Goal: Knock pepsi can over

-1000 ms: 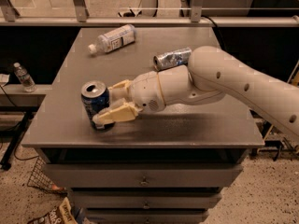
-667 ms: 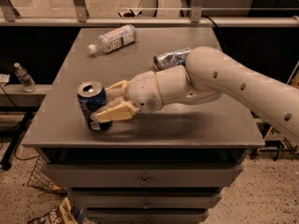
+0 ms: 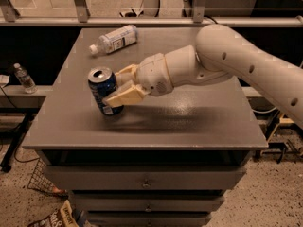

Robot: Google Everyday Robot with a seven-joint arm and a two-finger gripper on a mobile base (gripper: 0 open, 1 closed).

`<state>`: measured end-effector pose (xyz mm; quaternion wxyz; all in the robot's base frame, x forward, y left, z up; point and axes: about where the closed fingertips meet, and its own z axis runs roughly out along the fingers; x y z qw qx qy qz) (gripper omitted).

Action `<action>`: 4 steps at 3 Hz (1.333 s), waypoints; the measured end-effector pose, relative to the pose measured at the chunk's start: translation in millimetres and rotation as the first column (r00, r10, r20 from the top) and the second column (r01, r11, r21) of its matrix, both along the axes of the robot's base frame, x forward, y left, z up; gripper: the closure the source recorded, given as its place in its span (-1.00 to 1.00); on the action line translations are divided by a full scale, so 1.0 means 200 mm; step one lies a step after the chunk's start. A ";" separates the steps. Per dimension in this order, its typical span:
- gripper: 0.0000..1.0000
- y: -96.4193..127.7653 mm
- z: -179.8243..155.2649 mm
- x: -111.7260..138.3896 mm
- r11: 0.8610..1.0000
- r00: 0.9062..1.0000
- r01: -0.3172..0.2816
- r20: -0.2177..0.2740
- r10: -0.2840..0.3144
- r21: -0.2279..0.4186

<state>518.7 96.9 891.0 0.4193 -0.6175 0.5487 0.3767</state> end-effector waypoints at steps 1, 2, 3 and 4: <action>1.00 -0.07 0.01 0.12 0.988 0.997 0.053 0.069 -0.043 -0.143; 1.00 -0.11 -0.03 0.19 0.937 0.987 0.126 0.139 -0.085 -0.325; 1.00 -0.17 -0.05 0.24 0.867 0.970 0.203 0.217 -0.113 -0.454; 1.00 -0.20 -0.02 0.26 0.808 0.947 0.269 0.295 -0.123 -0.525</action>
Offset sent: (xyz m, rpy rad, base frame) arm 0.0631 -0.0513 -0.0172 -0.6628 -0.2266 -0.1995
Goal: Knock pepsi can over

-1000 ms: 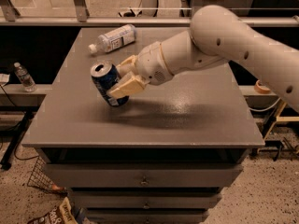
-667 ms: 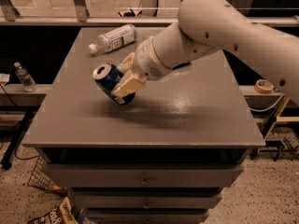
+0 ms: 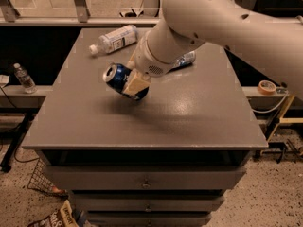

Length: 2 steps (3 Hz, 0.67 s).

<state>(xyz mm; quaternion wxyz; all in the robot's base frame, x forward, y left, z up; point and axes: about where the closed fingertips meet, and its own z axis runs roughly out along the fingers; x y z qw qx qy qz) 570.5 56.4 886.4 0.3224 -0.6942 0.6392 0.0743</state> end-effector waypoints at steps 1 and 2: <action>1.00 0.02 0.04 -0.02 0.996 0.997 -0.024 0.065 0.030 -0.086; 1.00 0.11 0.04 -0.06 0.965 0.982 -0.141 0.095 0.165 -0.220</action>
Offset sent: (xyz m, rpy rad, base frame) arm -0.0164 0.0326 0.0068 -0.3236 -0.1495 0.2716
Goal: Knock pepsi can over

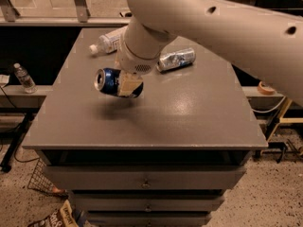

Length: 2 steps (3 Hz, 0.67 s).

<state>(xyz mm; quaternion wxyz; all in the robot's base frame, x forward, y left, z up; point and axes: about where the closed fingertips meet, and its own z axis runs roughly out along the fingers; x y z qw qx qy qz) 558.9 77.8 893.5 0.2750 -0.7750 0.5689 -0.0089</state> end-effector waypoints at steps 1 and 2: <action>1.00 0.06 -0.04 -0.04 0.985 0.995 -0.098 0.013 0.101 -0.142; 1.00 0.11 -0.10 -0.07 0.945 0.984 -0.161 0.025 0.175 -0.285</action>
Offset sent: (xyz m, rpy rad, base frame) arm -0.0162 0.0329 -0.0312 -0.4970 -0.1054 0.2612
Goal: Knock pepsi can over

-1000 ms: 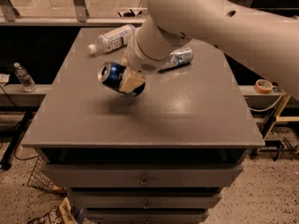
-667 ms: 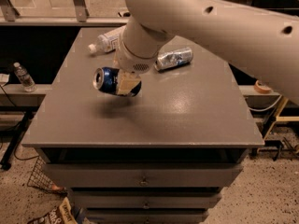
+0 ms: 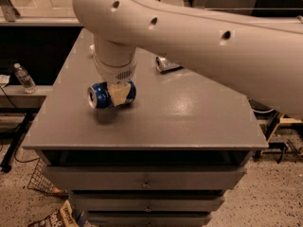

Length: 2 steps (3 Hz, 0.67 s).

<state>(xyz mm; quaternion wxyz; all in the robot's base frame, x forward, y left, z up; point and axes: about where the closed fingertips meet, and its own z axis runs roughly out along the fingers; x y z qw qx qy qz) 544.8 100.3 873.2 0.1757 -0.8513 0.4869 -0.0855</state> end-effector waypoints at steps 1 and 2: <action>1.00 0.05 -0.06 -0.03 0.990 0.997 -0.068 0.022 0.071 -0.124; 1.00 0.11 -0.11 -0.07 0.973 0.992 -0.125 0.010 0.130 -0.195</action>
Offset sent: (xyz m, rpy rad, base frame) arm -0.0235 0.0370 -0.0361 -0.2816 -0.0089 0.2084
